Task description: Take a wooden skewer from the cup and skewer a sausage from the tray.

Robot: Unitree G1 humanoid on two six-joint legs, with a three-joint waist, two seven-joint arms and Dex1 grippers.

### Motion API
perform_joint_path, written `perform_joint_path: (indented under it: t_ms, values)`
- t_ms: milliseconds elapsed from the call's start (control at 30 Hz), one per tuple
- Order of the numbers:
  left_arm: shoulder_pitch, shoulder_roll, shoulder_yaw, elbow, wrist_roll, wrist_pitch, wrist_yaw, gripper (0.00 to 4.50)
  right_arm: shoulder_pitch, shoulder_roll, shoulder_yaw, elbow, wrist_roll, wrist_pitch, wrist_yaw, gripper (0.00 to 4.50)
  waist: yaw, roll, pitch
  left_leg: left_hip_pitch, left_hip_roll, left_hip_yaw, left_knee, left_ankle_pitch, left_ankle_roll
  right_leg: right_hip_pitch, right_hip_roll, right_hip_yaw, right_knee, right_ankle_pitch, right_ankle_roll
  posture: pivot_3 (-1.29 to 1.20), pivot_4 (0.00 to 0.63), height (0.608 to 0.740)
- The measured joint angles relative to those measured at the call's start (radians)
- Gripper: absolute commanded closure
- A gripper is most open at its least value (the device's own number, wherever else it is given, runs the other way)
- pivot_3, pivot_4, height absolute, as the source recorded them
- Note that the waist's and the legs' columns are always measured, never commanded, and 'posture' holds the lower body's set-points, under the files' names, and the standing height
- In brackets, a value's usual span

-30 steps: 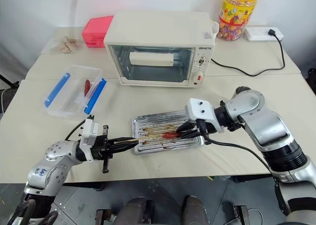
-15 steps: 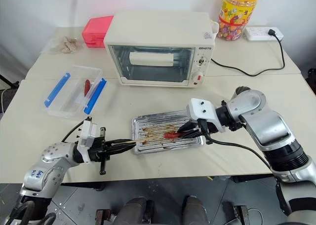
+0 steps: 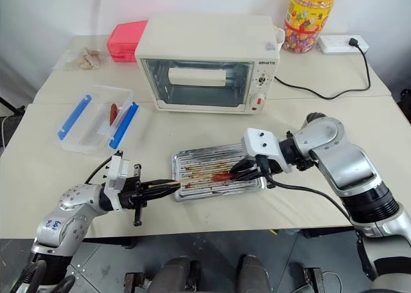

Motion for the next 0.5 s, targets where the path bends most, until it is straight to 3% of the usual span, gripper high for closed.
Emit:
perform_joint_path:
  t_ms: [500]
  values:
    - [0.026, 0.01, 0.012, 0.0, 0.0, 0.0, 0.0, 4.5, -0.008, 0.0, 0.0, 0.028, -0.009, -0.007, 0.007, 3.76, -0.001, 0.0, 0.0, 0.0, 0.0, 0.0, 0.0, 0.0, 0.0, 0.0, 0.0, 0.0, 0.0, 0.0, 0.0, 0.0, 0.15, 0.74]
